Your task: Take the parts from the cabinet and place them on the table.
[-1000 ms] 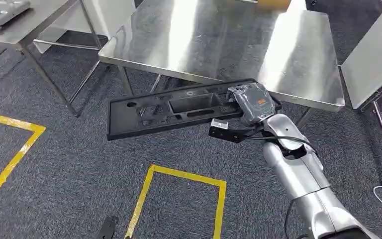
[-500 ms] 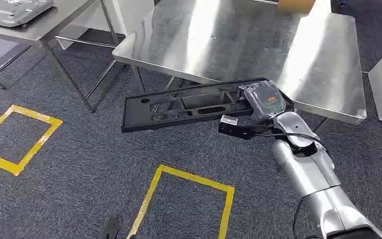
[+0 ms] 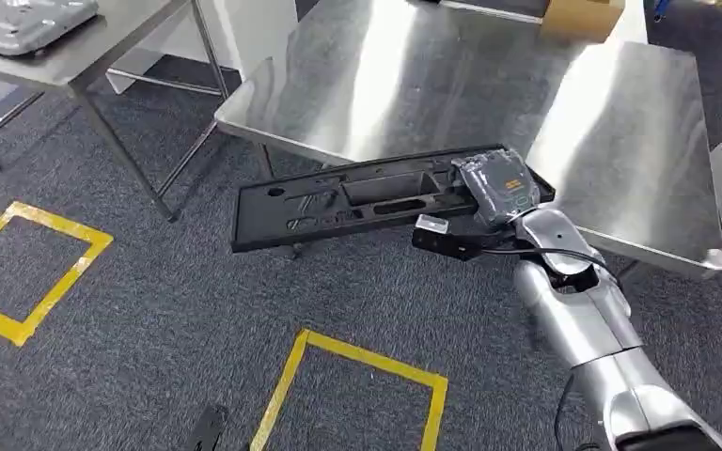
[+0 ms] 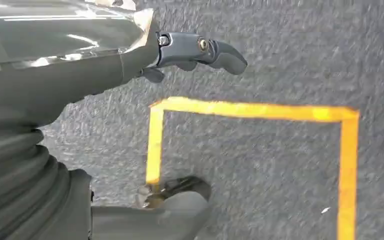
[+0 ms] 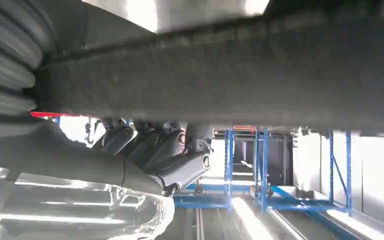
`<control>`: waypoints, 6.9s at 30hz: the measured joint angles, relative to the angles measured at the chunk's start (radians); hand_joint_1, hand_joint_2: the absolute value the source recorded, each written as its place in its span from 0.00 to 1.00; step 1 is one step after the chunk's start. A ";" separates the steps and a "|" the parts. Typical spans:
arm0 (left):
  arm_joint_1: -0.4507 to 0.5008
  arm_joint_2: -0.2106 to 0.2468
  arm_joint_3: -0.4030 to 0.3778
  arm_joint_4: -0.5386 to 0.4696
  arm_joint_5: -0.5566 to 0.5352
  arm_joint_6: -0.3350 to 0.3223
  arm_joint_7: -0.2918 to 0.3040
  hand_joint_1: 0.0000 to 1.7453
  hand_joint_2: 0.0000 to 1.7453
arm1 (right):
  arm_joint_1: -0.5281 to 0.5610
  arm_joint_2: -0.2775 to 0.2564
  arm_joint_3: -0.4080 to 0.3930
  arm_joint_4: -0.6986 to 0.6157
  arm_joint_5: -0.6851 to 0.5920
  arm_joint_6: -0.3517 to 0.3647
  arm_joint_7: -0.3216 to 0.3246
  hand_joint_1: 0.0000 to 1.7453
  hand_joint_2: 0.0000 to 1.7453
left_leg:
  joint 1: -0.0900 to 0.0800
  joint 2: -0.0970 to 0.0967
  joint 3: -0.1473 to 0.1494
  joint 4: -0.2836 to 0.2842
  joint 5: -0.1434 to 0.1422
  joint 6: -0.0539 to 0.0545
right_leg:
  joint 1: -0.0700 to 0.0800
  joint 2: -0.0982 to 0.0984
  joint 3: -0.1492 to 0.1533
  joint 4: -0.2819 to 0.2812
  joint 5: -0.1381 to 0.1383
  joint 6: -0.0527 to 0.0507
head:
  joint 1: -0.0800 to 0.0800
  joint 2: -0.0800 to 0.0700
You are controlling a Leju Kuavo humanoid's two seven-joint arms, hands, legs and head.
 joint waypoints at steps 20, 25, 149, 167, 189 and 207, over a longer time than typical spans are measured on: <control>0.007 -0.003 0.005 -0.005 -0.018 -0.005 -0.002 0.00 1.00 | 0.062 -0.032 -0.018 0.037 0.031 -0.018 0.051 0.99 1.00 | 0.027 0.013 -0.168 0.299 -0.267 -0.090 | -0.029 0.010 0.083 -0.188 0.007 -0.036 | 0.000 0.000; 0.028 0.010 0.014 0.000 -0.020 -0.006 0.002 0.00 1.00 | 0.068 -0.042 -0.058 0.098 0.040 -0.053 0.076 0.99 1.00 | -0.015 -0.022 -0.148 -0.035 0.177 -0.018 | -0.015 0.024 0.210 -0.235 -0.092 -0.012 | -0.001 0.000; 0.014 -0.024 0.164 0.000 -0.105 0.078 -0.147 0.00 0.00 | 0.061 -0.083 -0.394 0.127 -0.261 0.232 0.056 0.00 0.00 | -0.026 -0.029 0.170 -0.033 -0.141 -0.007 | 0.002 0.022 -0.093 -0.176 0.165 -0.009 | 0.003 0.000; 0.013 -0.027 0.164 0.000 -0.114 0.077 -0.147 0.00 0.00 | 0.050 -0.083 -0.362 0.085 -0.252 0.215 0.057 0.00 0.00 | -0.026 -0.029 0.170 -0.033 -0.141 -0.007 | 0.002 0.022 -0.093 -0.176 0.165 -0.009 | 0.003 0.000; -0.005 -0.026 0.164 -0.006 -0.152 0.060 -0.108 0.00 0.00 | 0.011 -0.032 -0.206 0.035 -0.136 -0.001 0.052 0.00 0.00 | -0.028 -0.029 0.168 -0.027 -0.142 -0.006 | -0.001 0.022 -0.093 -0.177 0.166 -0.008 | 0.002 0.000; -0.008 -0.021 0.170 -0.007 -0.159 0.056 -0.095 0.00 0.00 | 0.005 -0.030 -0.167 0.039 -0.081 -0.017 0.074 0.00 0.00 | -0.004 -0.084 0.190 -0.019 -0.165 -0.019 | -0.026 0.067 -0.103 -0.163 0.167 0.043 | 0.011 0.000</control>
